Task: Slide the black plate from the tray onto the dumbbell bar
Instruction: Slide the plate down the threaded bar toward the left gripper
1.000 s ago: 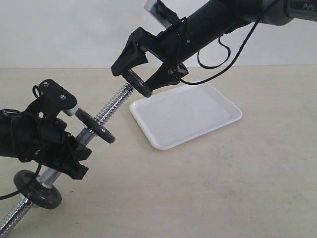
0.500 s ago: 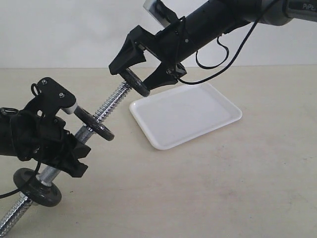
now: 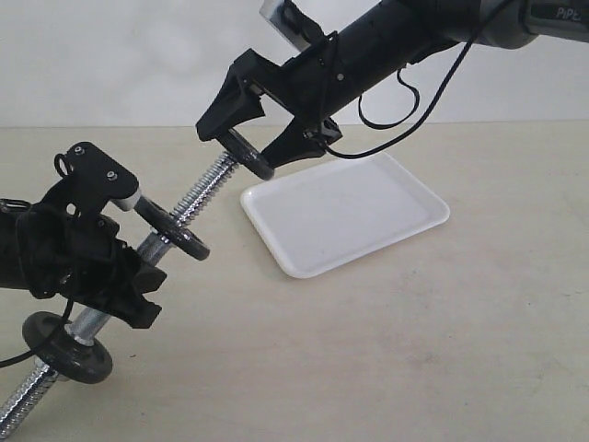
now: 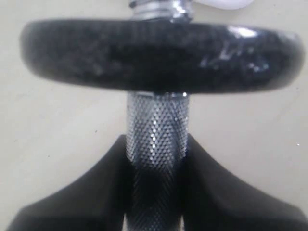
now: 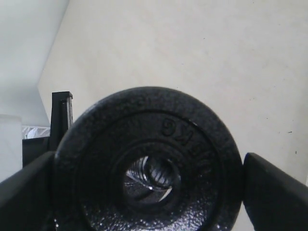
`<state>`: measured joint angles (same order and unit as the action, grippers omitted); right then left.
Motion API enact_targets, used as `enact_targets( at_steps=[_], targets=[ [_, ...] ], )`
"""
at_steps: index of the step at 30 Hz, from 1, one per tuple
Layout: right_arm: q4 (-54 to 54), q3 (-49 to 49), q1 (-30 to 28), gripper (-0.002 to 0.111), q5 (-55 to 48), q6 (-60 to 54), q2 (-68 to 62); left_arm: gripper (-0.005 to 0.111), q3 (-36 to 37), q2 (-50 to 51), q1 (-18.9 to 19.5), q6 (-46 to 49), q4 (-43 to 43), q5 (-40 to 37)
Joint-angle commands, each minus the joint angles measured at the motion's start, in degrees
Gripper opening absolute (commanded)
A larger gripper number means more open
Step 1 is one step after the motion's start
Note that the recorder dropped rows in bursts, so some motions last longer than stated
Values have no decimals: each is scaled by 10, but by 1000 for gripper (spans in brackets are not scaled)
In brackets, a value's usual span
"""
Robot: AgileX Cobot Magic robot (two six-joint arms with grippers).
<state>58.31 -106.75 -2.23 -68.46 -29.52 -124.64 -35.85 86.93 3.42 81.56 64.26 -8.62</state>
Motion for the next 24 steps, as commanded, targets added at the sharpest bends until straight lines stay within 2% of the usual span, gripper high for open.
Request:
enact_targets(
  at_steps=[1, 24],
  targets=[
    [15, -8, 5, 0, -15, -2, 12, 4, -22, -29, -2, 3, 23, 30],
    [59, -8, 6, 0, -15, -17, -19, 4, -22, -32, -2, 3, 26, 27]
  ],
)
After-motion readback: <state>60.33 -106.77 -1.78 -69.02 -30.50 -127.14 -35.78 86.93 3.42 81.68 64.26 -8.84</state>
